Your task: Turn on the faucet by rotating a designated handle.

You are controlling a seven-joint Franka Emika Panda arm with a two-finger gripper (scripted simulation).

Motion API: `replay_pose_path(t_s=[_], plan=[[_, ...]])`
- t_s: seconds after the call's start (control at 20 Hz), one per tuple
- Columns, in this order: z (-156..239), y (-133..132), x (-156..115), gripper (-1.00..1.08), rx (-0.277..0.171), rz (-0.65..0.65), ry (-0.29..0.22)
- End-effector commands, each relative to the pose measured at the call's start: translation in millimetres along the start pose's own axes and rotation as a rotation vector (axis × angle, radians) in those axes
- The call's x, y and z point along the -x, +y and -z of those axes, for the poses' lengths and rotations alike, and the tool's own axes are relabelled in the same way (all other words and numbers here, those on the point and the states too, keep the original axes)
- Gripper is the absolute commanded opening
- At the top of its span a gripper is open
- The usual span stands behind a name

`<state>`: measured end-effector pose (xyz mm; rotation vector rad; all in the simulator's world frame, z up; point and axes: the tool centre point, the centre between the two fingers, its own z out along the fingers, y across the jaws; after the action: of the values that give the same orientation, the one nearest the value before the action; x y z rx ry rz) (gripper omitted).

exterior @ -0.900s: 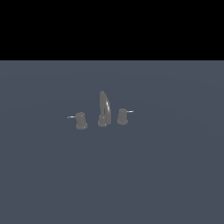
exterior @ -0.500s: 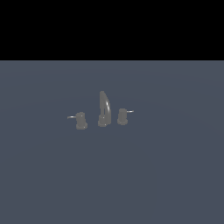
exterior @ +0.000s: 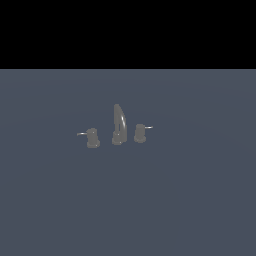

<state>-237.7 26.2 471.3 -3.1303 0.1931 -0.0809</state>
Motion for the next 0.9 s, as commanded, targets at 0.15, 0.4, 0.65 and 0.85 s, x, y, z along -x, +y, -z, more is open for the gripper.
replay_pose_path(t_s=[0.15, 0.4, 0.65, 0.85], plan=[[-33, -25, -8, -1.0, 0.003, -0.099, -0.004], [-66, -49, -20, -1.0, 0.005, -0.197, -0.007], [-100, -72, -33, -1.0, 0.006, -0.295, -0.011], [-126, -90, -46, -1.0, 0.007, -0.373, -0.014]])
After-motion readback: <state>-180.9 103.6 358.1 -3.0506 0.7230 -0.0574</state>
